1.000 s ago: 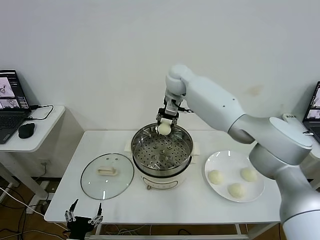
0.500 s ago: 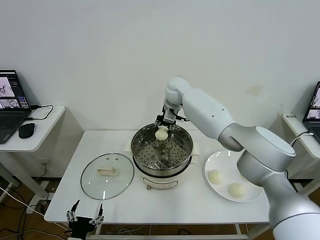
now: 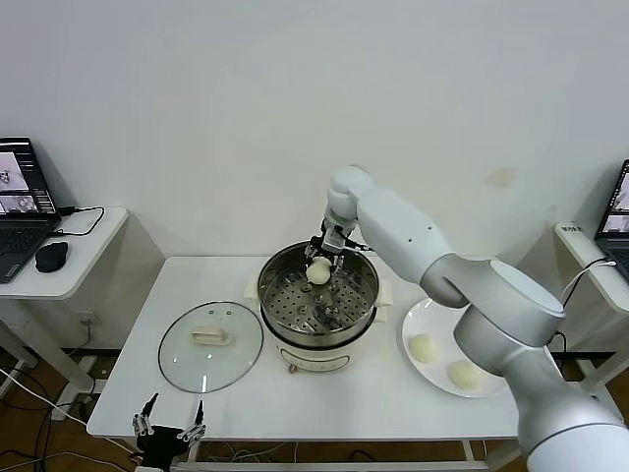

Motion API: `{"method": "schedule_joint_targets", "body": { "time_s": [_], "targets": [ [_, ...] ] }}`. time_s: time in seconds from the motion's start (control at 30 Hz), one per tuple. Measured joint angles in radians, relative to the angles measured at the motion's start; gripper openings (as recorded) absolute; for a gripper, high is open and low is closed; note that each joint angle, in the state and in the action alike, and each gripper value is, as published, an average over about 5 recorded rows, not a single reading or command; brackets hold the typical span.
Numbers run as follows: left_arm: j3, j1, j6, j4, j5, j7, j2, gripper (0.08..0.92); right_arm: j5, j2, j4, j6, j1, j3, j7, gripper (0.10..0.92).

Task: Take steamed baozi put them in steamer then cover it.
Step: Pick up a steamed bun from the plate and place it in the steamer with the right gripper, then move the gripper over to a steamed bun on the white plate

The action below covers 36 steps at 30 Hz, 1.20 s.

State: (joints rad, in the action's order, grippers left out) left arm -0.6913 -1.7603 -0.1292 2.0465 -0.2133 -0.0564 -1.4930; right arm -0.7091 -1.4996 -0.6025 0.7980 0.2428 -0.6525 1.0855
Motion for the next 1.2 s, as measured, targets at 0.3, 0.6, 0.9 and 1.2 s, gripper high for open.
{"method": "schedule_joint_targets", "body": {
  "time_s": [0.3, 0.6, 0.9, 1.2],
  "targets": [
    [0.007, 0.0, -0.001, 0.004, -0.001, -0.004, 0.003, 0.823, 0.128, 0.056, -0.078, -0.092, 0.021, 0.008, 0.084, 0.822],
    [0.019, -0.003, -0.012, 0.024, 0.006, -0.016, 0.013, 0.823, 0.401, 0.197, -0.257, -0.36, 0.08, 0.005, 0.186, 0.823],
    [0.024, -0.017, -0.023, 0.049, 0.023, -0.027, 0.033, 0.823, 0.616, 0.428, -0.499, -0.789, 0.098, 0.006, 0.255, 0.823],
    [0.042, -0.031, -0.033, 0.071, 0.03, -0.035, 0.043, 0.823, 0.685, 0.664, -0.701, -1.068, 0.06, 0.006, 0.283, 0.823]
  ]
}}
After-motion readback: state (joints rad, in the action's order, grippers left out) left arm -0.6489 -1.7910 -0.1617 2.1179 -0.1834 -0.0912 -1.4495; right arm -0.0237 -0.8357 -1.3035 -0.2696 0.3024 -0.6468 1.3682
